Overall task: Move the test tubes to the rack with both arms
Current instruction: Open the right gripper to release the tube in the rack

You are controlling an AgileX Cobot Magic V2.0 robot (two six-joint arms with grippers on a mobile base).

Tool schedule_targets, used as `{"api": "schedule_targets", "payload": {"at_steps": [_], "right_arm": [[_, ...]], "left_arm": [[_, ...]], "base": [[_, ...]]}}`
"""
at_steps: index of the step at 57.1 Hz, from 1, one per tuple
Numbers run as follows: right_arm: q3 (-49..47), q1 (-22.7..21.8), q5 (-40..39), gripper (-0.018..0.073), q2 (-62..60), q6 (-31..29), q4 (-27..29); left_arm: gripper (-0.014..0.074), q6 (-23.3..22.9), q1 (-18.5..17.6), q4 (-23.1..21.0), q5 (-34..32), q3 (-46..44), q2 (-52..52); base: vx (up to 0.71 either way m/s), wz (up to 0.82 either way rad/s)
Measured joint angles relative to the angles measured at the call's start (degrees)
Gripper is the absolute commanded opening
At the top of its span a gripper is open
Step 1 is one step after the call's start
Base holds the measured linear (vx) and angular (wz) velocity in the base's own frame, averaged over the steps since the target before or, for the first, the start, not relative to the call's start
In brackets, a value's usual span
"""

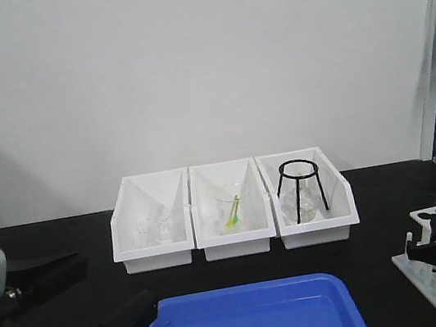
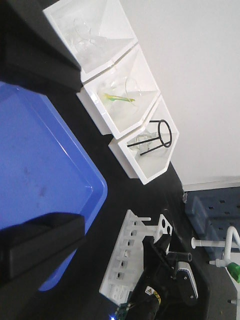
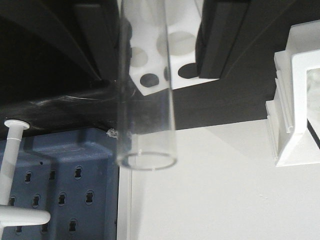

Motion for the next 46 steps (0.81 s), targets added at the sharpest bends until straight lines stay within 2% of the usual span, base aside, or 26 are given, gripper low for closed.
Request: {"api": "schedule_targets", "payload": {"at_steps": [26, 46], "right_arm": [[0.4, 0.0, 2.3, 0.0412, -8.2, 0.0, 0.8], [0.5, 0.0, 3.5, 0.0407, -20.0, 0.0, -3.4]], "left_arm": [[0.0589, 0.0, 0.0, 0.0, 0.0, 0.0, 0.0], [0.0589, 0.0, 0.0, 0.0, 0.0, 0.0, 0.0]], "base": [[0.00, 0.00], [0.00, 0.00]]}}
